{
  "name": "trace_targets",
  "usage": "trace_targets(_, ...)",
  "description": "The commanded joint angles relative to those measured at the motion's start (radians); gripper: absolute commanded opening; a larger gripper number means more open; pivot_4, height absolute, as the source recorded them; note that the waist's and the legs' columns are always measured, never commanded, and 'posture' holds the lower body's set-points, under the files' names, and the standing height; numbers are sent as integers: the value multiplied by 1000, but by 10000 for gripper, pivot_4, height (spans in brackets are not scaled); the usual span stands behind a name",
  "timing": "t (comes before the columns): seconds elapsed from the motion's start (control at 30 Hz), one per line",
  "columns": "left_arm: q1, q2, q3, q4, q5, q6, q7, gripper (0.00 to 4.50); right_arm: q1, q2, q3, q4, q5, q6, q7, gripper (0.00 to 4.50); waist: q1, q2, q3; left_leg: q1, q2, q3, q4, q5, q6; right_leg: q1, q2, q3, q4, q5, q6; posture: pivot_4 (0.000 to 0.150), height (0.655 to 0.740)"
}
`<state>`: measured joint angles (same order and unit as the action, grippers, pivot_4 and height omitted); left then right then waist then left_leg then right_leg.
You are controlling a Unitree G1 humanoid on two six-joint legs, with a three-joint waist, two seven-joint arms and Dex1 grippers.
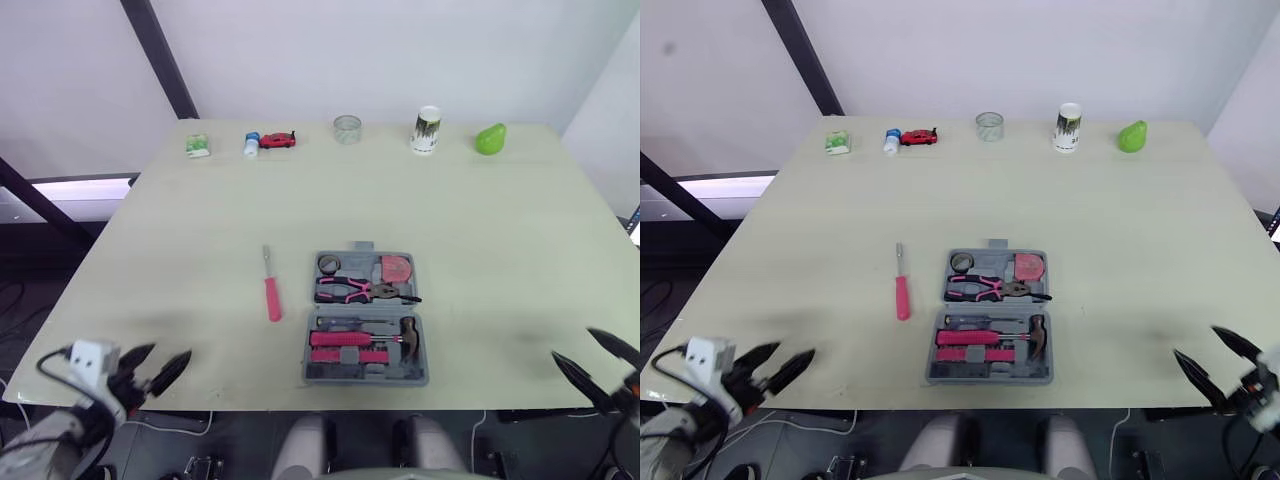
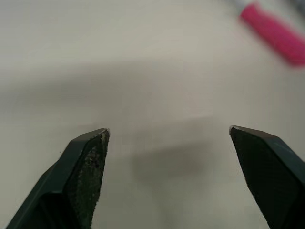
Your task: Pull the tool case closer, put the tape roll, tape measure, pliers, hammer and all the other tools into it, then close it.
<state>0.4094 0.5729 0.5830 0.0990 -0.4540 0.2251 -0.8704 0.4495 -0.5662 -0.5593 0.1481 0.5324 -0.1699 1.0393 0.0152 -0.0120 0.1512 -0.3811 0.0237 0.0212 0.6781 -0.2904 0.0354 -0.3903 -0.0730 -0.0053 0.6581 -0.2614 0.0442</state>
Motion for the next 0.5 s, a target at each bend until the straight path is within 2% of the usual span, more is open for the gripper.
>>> trace_targets(0.03,3,4,32,-24,-25,-36,-3,44291,13,-7,-53,29,12,-49,11,45000,0,0,-1,1,0,0,0,0,0,0,-1,0,0,0,0,1500,7400)
trace_targets(0.33,-29,-22,-18,-118,-40,0,42,44291,-18,-21,-38,-8,18,-40,20,45000,-3,0,-1,-2,0,1,-1,0,0,-2,-2,2,0,0,-1,1500,7400)
trace_targets(0.43,-76,-65,-69,-227,-16,48,160,44291,-50,-26,-4,-104,36,7,15,45000,-3,1,-1,-1,0,1,-2,0,0,-3,-3,3,-1,0,-1,1500,7400)
trace_targets(0.5,-141,-110,-93,-305,-47,144,278,44291,-68,-32,36,-191,60,56,22,45000,-2,1,-1,-1,0,1,-2,0,0,-3,-3,2,0,0,-1,1500,7400)
